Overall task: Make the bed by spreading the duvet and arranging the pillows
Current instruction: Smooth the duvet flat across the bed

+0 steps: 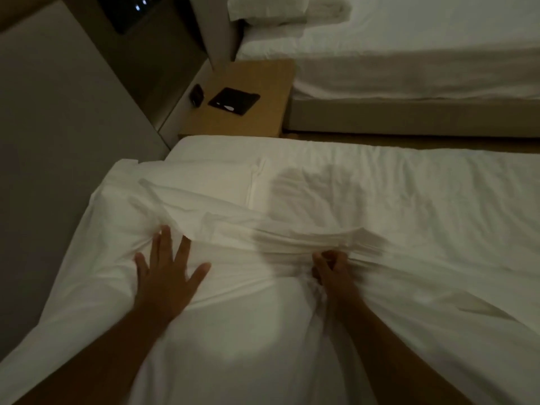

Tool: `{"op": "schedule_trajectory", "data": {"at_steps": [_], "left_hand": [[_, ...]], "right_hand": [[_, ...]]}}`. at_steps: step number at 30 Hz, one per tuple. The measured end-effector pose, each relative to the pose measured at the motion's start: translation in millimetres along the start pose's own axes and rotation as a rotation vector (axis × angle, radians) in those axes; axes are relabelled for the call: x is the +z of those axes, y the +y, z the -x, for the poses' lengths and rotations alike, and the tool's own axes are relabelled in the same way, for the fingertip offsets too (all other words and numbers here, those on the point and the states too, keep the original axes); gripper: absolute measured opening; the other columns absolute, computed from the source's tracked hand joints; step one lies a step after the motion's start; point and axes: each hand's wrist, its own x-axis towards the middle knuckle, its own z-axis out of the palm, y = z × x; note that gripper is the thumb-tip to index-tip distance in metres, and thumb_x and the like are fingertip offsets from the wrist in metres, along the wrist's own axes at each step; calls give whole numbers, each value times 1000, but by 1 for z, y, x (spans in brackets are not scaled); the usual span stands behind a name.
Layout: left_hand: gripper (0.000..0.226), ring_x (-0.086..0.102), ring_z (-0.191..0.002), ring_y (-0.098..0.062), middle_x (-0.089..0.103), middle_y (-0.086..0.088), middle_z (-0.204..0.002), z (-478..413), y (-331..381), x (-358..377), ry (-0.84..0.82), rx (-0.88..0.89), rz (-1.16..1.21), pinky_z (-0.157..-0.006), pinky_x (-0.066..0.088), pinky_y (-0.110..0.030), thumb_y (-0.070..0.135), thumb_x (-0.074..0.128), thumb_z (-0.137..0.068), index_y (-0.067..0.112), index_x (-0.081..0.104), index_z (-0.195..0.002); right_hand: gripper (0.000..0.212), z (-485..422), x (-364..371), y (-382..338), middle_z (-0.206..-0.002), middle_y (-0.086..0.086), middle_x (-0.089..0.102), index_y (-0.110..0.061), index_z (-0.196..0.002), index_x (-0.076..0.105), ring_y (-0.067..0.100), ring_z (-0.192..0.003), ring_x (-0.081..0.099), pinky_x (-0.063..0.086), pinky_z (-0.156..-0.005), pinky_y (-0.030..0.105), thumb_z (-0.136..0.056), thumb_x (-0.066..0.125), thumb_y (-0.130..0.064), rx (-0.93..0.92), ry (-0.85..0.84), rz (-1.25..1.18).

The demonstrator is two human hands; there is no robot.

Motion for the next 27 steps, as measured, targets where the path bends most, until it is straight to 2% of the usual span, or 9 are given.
{"op": "schedule_trajectory", "data": {"at_steps": [4,7,10,12,15,18,21,24,27], "left_hand": [[90,1,-150,-26,-2,-8,-163,-4,1,-4,-34,-35,24,-115,6,-61,81,14,-76,32,21,-151],[82,-1,-150,-25,-7,-6,-163,-2,11,-30,-126,-73,36,-116,5,-59,75,31,-85,35,11,-153],[78,2,-149,-25,-1,-7,-163,23,27,-58,-84,-96,75,-116,10,-58,65,38,-90,31,9,-154],[75,6,-149,-25,6,-6,-163,49,41,-69,-78,-70,166,-115,14,-57,61,41,-91,28,15,-153],[76,21,-146,-21,24,-3,-159,106,63,-81,-170,48,335,-116,22,-50,65,43,-87,26,27,-150],[73,38,-138,-22,39,-6,-152,166,81,-104,-259,153,454,-114,32,-40,59,51,-88,22,33,-148],[62,52,-126,-21,54,-4,-139,230,97,-133,-219,243,467,-105,42,-35,52,57,-89,21,43,-140],[50,58,-112,-18,62,-1,-126,302,112,-158,-184,326,442,-93,46,-30,50,57,-89,24,51,-131],[40,57,-95,-11,63,2,-119,369,133,-172,-194,404,490,-83,46,-25,45,60,-89,26,56,-124]], "right_hand": [[20,-1,-1,-4,-86,11,60,-13,-106,44,21,-71,58,49,-71,40,-94,59,-19,3,-59,-41],[27,15,-13,-14,-99,15,57,-14,-115,43,23,-80,57,50,-77,42,-93,58,-7,20,-132,2],[50,58,-31,-29,-105,5,59,-25,-134,33,14,-86,57,48,-81,27,-93,60,-11,-47,-186,125],[59,92,-47,-31,-117,8,60,-20,-143,34,17,-97,59,47,-86,28,-92,62,-14,-58,-177,183],[58,149,-76,-31,-123,8,59,-17,-143,37,18,-103,59,46,-85,28,-91,62,-18,-64,-147,304],[53,204,-111,-36,-122,5,60,-20,-140,41,16,-101,60,46,-83,27,-91,62,-24,-120,-114,463],[42,258,-155,-45,-116,4,63,-19,-131,50,15,-96,60,44,-81,25,-92,60,-28,-189,-68,568],[25,329,-211,-42,-104,3,69,-16,-114,62,17,-90,66,46,-73,23,-92,57,-28,-232,-21,632],[12,407,-273,-23,-94,3,69,-12,-98,67,18,-75,72,48,-61,17,-91,60,-20,-246,22,591]]}}
